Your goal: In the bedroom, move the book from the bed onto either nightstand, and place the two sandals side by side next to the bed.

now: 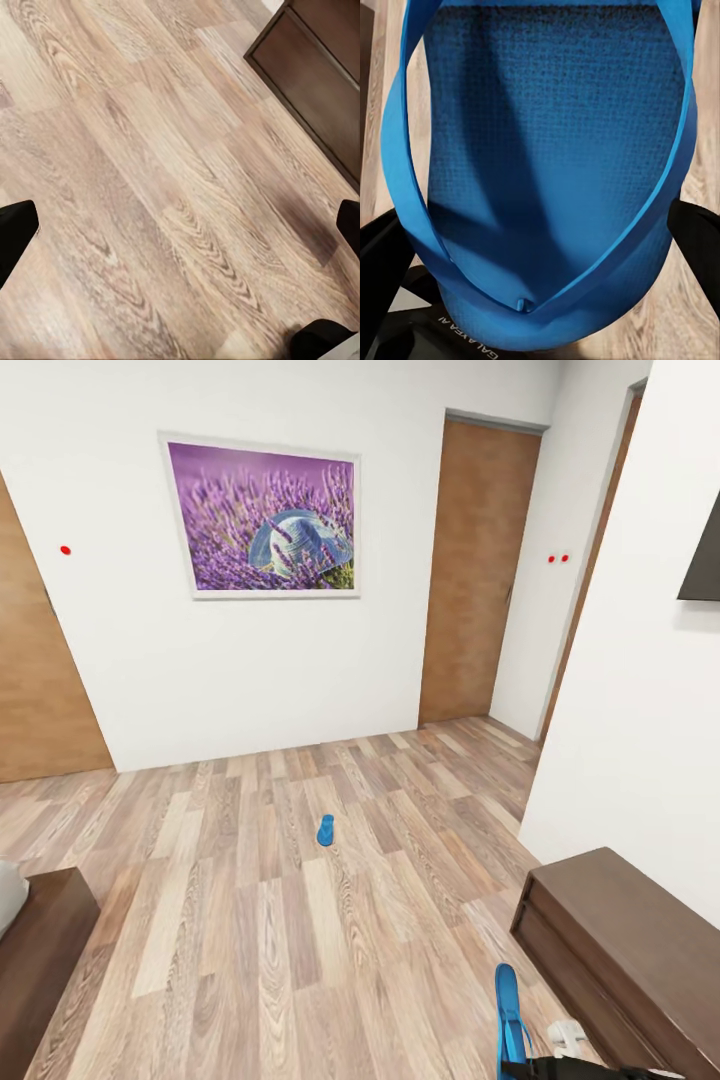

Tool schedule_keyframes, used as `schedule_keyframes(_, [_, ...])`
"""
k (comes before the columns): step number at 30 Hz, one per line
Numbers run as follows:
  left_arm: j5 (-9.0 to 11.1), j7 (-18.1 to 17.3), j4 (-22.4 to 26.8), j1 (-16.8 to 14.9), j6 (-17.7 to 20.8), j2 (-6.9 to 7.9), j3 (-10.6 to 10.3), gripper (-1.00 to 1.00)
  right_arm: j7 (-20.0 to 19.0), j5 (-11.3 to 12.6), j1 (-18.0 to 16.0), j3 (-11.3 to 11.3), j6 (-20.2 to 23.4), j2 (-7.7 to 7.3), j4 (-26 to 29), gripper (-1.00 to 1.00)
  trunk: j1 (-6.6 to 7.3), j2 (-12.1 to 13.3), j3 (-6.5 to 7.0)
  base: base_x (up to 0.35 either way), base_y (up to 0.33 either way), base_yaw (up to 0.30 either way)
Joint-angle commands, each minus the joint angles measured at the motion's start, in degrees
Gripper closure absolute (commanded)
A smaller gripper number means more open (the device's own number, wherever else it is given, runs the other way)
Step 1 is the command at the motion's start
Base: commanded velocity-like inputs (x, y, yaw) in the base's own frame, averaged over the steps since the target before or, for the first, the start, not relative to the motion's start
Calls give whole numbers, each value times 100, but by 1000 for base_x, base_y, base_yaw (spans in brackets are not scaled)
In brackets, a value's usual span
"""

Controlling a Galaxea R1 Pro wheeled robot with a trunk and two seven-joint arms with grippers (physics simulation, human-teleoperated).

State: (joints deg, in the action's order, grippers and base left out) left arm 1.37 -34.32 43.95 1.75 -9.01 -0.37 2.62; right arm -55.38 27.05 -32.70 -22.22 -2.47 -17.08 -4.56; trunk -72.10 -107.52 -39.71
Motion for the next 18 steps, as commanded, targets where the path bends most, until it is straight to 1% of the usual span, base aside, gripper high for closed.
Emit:
schedule_keyframes(1, [15,-34,2,1,4,-5,19,-100,-25,46,-9,-45,-25,3,-19,100,-3,-2,-5,295,0,0])
schedule_keyframes(12, [12,-37,1,1,4,-6,19,-100,-20,46,-9,-42,-25,3,-19,100,-3,-2,-5,266,0,0])
schedule_keyframes(14, [12,-35,1,1,4,-7,19,-100,72,46,-9,-42,-25,7,-19,100,-3,-2,-5,259,0,0])
schedule_keyframes(15, [12,-34,1,1,4,-7,19,-100,270,46,-9,-42,-25,9,-19,100,-3,-2,-5,258,0,0])
schedule_keyframes(16, [12,-33,2,1,4,-7,17,-100,622,46,-9,-43,-25,10,-19,100,-3,-2,-5,258,0,0])
schedule_keyframes(18, [12,-32,1,1,4,-7,17,-100,1647,50,-9,-44,-21,11,-19,100,-3,-2,-5,258,0,0])
